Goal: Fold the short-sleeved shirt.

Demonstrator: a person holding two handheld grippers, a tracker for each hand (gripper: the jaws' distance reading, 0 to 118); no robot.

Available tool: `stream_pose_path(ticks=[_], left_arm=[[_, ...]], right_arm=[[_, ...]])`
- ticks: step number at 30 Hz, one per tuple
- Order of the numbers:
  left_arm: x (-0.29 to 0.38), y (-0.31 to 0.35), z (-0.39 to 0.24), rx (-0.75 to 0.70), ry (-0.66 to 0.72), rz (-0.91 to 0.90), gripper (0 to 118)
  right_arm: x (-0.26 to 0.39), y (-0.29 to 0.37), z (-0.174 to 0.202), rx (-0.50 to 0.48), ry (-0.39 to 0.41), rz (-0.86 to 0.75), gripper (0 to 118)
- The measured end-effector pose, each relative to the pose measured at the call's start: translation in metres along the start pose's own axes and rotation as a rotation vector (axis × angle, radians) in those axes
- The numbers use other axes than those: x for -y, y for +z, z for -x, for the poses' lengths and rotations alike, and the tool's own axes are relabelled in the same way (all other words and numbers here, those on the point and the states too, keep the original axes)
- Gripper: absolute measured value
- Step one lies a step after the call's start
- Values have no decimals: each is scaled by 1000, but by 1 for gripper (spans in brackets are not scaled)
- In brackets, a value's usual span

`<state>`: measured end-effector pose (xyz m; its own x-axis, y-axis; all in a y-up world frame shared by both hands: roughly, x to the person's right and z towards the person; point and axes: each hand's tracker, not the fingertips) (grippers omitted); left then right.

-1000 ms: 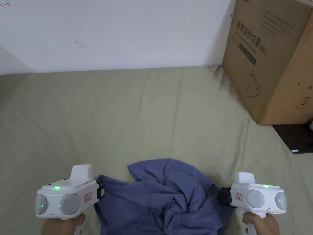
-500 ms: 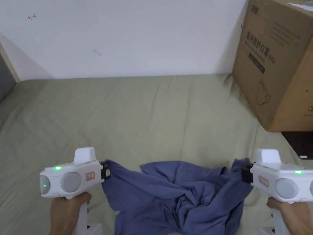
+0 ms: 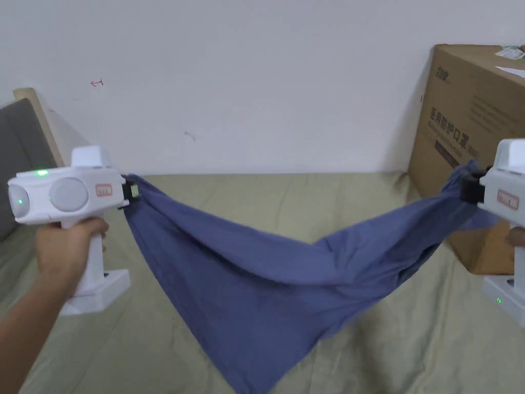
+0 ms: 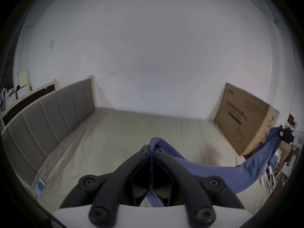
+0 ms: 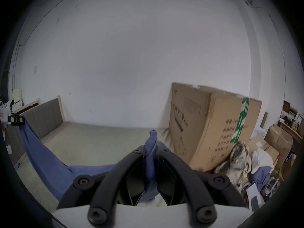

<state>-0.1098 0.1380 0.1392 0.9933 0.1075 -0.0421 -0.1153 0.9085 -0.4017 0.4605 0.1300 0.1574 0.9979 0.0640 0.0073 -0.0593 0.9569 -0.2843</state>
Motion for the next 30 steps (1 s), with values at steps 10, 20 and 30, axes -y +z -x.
stream_pose_path(ticks=[10, 20, 30], left_arm=[[-93, -11, 39, -66, 96, -167, 0], [-44, -53, 50, -104, 44, -135, 0], [130, -43, 84, -119, 134, 105, 0]], right_arm=[[-72, -36, -23, -7, -137, -148, 8], [-13, -72, -5, -27, -123, -97, 8], [147, -59, 9, -45, -178, 183, 8]])
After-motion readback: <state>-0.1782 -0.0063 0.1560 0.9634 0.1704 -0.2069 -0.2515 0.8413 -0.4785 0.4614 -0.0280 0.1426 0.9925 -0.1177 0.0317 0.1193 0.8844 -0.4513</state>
